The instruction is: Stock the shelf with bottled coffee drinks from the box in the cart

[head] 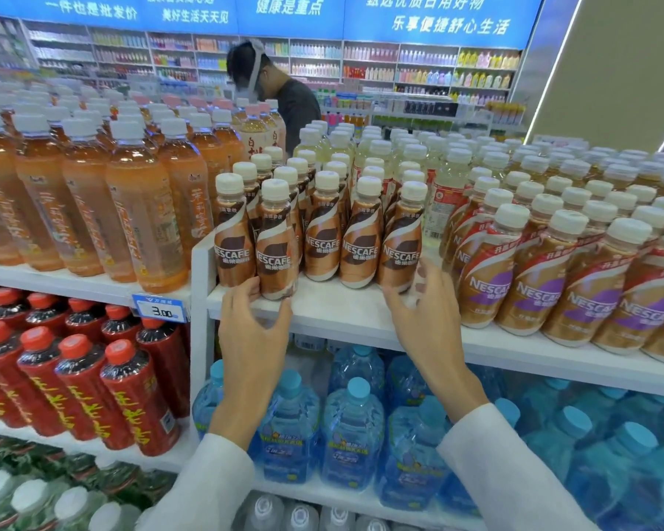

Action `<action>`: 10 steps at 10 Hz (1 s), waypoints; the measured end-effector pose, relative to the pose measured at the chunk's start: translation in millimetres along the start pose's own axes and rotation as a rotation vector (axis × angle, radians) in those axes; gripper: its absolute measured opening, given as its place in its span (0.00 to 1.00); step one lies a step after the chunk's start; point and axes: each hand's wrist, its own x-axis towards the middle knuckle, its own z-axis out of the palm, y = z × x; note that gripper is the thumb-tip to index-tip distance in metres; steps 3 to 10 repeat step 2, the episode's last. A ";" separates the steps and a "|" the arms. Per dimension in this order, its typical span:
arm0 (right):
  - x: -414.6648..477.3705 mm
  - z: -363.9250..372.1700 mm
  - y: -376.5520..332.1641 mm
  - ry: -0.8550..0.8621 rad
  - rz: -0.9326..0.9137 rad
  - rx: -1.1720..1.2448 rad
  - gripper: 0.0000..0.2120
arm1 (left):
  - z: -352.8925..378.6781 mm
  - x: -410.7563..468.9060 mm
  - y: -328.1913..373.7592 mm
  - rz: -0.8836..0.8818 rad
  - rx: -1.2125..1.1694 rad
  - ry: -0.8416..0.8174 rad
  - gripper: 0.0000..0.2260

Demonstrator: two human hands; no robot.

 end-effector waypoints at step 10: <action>-44.6 -20.3 14.8 -0.022 -0.025 -0.009 0.22 | -9.9 -19.9 -3.0 -0.028 -0.037 -0.054 0.21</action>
